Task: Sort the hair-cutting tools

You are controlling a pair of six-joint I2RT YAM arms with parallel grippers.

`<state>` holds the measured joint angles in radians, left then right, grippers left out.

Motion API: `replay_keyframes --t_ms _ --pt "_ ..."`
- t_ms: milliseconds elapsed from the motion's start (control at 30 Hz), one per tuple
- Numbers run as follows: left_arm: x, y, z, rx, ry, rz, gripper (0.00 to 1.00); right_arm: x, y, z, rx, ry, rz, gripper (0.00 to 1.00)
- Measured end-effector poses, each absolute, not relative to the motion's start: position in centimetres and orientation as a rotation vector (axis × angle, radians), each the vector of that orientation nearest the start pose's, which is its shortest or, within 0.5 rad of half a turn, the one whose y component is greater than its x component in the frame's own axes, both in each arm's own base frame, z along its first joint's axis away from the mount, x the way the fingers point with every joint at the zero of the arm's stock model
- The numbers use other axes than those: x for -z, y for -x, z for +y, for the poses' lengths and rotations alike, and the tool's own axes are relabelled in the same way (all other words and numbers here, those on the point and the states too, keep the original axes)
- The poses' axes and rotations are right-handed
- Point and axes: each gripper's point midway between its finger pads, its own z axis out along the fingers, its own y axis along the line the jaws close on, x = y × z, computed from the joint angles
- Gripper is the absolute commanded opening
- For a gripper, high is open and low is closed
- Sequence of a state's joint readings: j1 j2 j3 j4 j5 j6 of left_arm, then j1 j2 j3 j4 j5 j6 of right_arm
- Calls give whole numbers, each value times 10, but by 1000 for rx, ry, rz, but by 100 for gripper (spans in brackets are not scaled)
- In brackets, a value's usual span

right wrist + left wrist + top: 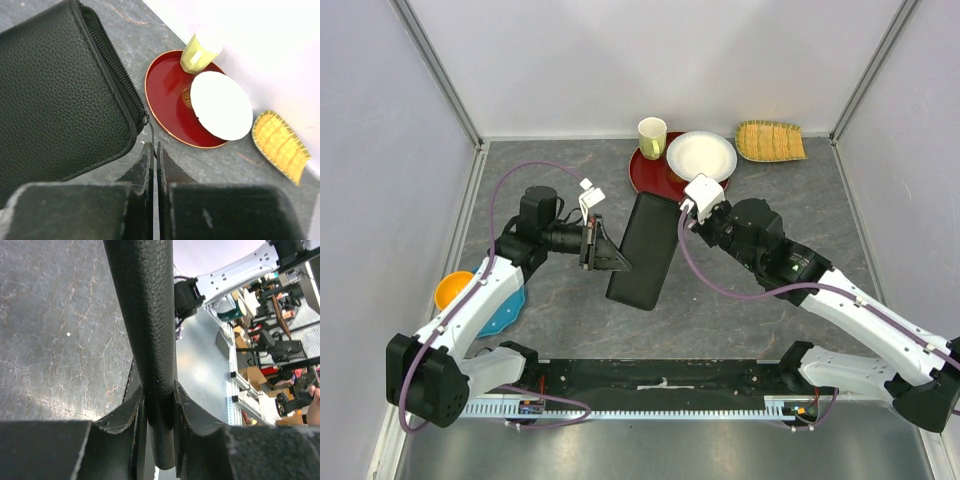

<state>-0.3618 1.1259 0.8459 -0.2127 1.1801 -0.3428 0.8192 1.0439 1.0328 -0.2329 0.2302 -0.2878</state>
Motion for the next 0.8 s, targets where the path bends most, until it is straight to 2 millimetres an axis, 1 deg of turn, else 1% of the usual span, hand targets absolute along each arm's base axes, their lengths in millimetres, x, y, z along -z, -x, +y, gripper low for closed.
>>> replay_keyframes --t_ms 100,267,433,600,800 --pt "-246 -173 -249 1623 -859 1942 2 -308 -282 223 -118 896 1583 0" --pt "-238 -164 -256 1621 -943 1953 2 -312 -281 221 -55 1052 1543 0" --pt "-228 -157 -263 1610 -1000 1973 2 -315 -285 225 -7 1194 1517 0" --pt "-222 -152 -270 1598 -1032 1999 2 -312 -290 230 28 1320 1497 0" --pt "-214 -147 -279 1594 -1071 2030 2 -311 -294 237 33 1415 1466 0"
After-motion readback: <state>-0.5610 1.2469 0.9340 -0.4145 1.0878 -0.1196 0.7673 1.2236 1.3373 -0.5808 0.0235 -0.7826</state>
